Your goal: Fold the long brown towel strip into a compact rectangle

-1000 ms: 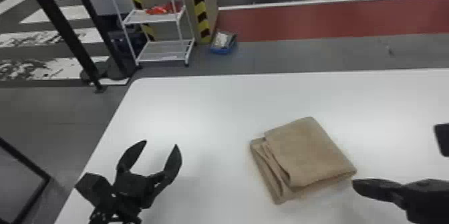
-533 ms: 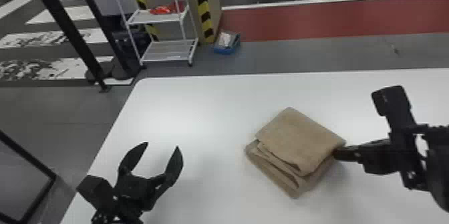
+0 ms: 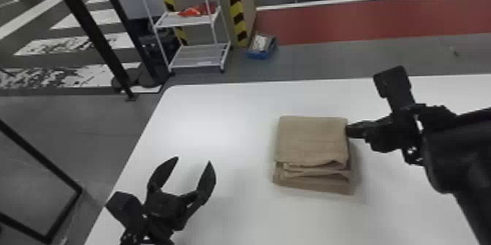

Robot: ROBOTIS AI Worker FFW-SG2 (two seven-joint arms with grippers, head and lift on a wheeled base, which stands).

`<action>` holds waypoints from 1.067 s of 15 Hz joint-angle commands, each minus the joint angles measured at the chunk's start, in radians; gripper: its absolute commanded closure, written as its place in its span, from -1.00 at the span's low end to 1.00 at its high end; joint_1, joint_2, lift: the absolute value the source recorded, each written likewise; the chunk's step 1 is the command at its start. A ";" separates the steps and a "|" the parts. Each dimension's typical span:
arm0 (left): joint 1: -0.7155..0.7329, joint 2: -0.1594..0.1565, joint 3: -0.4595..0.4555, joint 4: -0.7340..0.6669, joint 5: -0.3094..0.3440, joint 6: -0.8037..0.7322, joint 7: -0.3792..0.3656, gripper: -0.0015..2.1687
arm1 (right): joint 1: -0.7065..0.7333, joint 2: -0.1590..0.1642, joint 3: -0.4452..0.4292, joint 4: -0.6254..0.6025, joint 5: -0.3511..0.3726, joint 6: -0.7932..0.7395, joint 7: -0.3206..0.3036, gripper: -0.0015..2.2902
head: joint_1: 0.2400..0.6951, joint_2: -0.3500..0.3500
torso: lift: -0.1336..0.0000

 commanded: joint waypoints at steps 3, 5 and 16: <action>0.009 -0.004 0.012 -0.016 -0.001 -0.001 0.000 -0.92 | 0.093 0.001 -0.051 -0.133 0.010 0.027 -0.038 0.61 | 1.00 0.80 | -0.87; 0.006 -0.002 0.013 -0.019 -0.001 -0.001 0.000 -0.92 | 0.185 0.001 -0.114 -0.323 0.013 0.024 -0.068 0.59 | 1.00 0.75 | -0.87; 0.081 -0.027 0.004 -0.186 -0.020 0.002 0.018 -0.92 | 0.765 -0.010 -0.217 -0.503 -0.151 -0.936 -0.358 -0.84 | 1.00 0.49 | -0.87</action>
